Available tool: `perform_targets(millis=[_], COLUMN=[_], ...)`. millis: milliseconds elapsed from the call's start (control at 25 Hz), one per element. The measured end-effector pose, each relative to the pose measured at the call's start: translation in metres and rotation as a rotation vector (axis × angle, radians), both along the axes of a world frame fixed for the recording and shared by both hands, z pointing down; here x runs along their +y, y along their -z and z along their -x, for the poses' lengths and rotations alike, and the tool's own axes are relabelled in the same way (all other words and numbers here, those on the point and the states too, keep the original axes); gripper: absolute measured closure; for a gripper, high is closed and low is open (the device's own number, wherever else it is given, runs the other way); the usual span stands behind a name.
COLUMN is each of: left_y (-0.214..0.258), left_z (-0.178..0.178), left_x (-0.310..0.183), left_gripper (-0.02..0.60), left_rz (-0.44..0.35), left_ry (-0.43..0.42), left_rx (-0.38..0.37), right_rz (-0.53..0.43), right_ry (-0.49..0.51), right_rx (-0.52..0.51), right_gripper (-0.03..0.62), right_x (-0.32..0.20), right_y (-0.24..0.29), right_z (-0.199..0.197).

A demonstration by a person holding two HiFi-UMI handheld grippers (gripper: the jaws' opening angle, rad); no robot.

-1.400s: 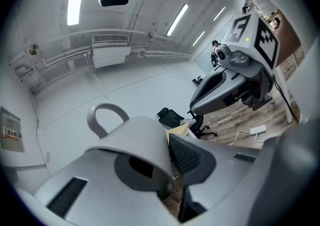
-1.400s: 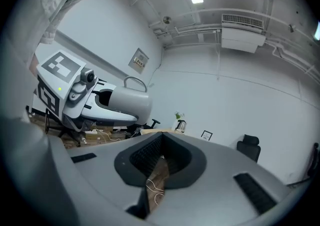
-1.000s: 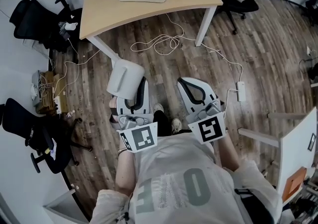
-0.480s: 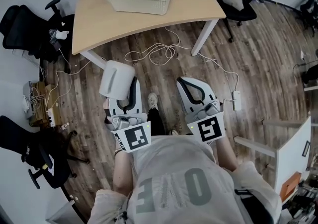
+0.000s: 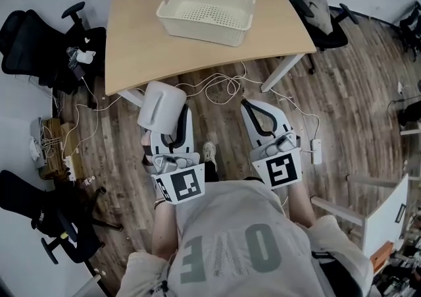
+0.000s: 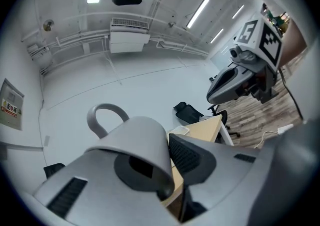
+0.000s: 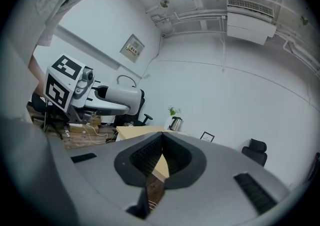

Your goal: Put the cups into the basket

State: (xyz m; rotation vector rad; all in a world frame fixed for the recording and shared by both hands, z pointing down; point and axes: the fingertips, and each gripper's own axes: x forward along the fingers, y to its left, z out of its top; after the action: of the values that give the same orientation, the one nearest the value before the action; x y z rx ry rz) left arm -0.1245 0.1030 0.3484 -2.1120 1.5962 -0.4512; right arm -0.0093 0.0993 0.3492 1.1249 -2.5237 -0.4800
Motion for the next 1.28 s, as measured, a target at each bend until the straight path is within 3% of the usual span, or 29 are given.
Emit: perform_targets(millis=[240, 520, 800, 1280], left_y=[0.017, 0.012, 0.005, 0.011], left_z=[0.035, 0.047, 0.027, -0.004], left_x=[-0.049, -0.093, -0.149, -0.286], left_gripper=[0.505, 0.505, 0.505, 0.505], left_rz=[-0.087, -0.066, -0.036, -0.023], left_ry=[-0.003, -0.026, -0.055, -0.019], left_rx=[0.022, 0.016, -0.003, -0.010], right_rz=[-0.018, 0.012, 0.013, 0.007], right_ry=[-0.005, -0.017, -0.019, 0.060], right_rx=[0.021, 0.041, -0.001, -0.017], right_gripper=[0.595, 0.595, 0.595, 0.595], right_x=[-0.049, -0.089, -0.144, -0.287], right_y=[0.001, -0.004, -0.001, 0.012], right_z=[0.036, 0.050, 0.040, 0.019])
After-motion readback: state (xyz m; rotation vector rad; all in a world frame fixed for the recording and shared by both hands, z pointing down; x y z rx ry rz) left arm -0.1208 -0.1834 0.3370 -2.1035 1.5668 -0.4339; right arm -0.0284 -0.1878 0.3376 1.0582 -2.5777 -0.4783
